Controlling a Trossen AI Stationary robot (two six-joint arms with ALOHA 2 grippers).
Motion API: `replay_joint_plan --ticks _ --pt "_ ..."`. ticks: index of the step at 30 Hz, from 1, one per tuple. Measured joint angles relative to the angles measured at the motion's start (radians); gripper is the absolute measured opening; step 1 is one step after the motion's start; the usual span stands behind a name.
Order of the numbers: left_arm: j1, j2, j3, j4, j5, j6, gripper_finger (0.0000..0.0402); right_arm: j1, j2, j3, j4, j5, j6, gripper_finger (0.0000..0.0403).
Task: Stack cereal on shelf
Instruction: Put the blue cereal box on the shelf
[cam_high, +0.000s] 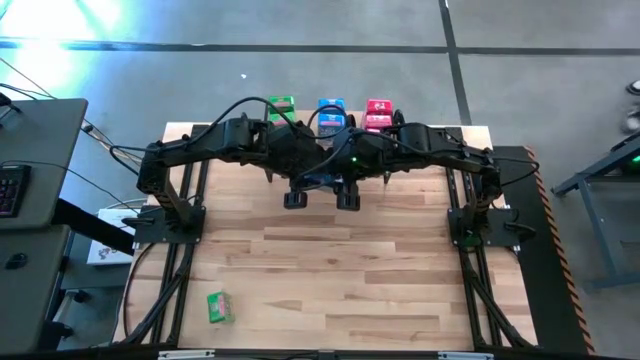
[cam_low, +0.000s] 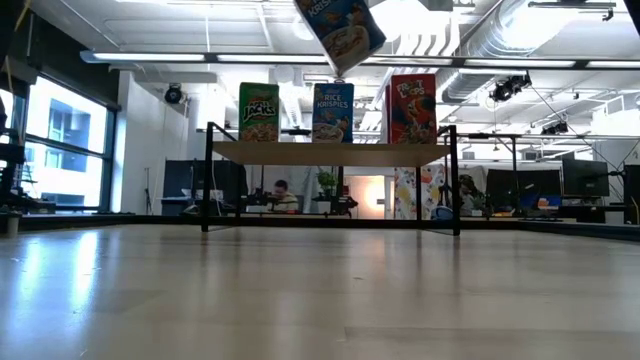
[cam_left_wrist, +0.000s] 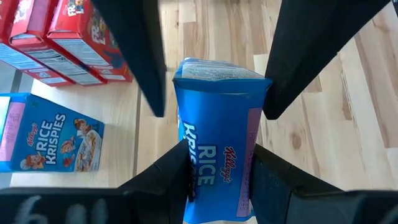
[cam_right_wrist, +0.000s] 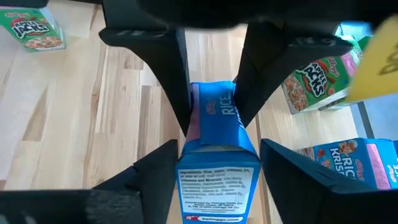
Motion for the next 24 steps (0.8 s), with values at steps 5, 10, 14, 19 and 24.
replay_joint_plan --ticks 5,10,14,19,24 --pt "0.000 -0.001 0.000 0.004 -0.002 -0.005 0.0127 0.000 0.000 0.000 -0.002 0.000 0.001 0.0195" --pt "0.000 -0.001 0.000 0.005 -0.001 -0.007 0.0127 0.000 0.000 0.000 -0.002 0.000 0.005 0.0176" --pt "0.000 -0.001 0.000 0.005 0.000 -0.021 0.0127 0.000 0.001 0.000 -0.002 0.000 0.018 0.0167" --pt "0.000 -0.001 0.000 0.005 0.000 -0.022 0.0127 0.000 0.001 0.000 -0.002 0.000 0.018 0.0161" --pt "0.000 -0.001 0.000 0.005 -0.001 -0.022 0.0127 0.000 0.002 0.000 -0.002 0.000 0.018 0.0161"
